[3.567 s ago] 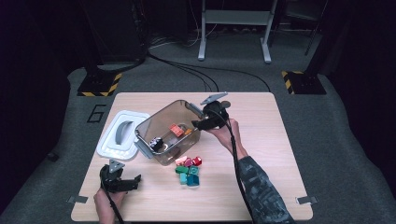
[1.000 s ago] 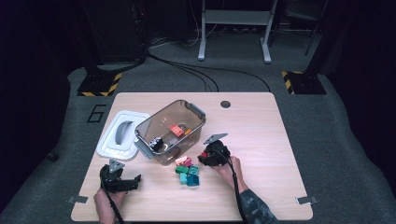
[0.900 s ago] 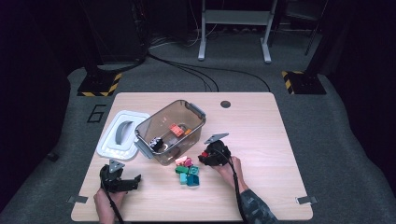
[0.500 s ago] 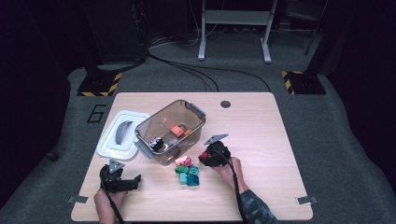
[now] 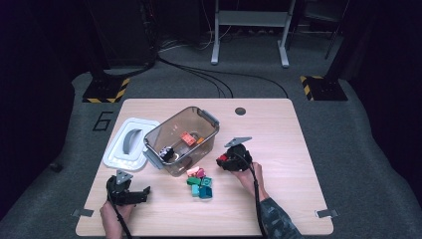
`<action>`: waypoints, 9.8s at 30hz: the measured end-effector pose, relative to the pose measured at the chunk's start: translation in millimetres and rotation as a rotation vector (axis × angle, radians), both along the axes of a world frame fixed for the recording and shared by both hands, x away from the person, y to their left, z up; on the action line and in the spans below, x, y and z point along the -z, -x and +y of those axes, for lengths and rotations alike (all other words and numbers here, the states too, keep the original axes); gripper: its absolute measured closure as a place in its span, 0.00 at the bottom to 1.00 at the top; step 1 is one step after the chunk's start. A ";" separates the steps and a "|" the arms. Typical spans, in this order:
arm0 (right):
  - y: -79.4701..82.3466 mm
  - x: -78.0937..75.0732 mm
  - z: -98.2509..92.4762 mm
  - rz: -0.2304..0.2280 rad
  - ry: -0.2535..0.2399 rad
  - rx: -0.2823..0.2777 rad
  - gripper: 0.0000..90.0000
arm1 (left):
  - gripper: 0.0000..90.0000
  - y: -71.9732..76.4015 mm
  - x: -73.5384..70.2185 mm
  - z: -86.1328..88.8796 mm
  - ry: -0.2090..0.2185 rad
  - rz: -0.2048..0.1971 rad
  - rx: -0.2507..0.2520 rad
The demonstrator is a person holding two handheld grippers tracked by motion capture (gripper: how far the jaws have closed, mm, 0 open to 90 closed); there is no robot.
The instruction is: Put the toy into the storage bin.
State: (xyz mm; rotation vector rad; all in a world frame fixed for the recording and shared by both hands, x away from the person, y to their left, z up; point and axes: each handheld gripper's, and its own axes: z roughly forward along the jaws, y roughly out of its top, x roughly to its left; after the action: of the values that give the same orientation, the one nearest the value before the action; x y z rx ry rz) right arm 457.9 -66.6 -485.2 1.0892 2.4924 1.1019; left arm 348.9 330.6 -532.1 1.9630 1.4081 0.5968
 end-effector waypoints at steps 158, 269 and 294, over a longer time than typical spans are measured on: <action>34.3 9.5 35.4 0.046 0.002 -0.211 0.52 | 0.00 0.2 -0.5 0.6 -0.007 0.007 0.006; -68.3 -53.5 -26.2 -0.035 -0.047 0.126 0.65 | 0.00 0.0 -0.4 0.8 -0.008 0.006 0.007; -90.5 -104.5 -16.5 -0.132 -0.023 0.152 0.66 | 0.00 0.2 -1.1 1.0 -0.012 0.013 0.008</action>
State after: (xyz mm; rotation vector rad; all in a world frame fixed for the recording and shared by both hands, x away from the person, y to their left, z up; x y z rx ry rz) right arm 548.4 -83.1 -380.7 1.1512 2.2616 1.1219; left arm 348.8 331.7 -531.1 1.9847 1.4067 0.5910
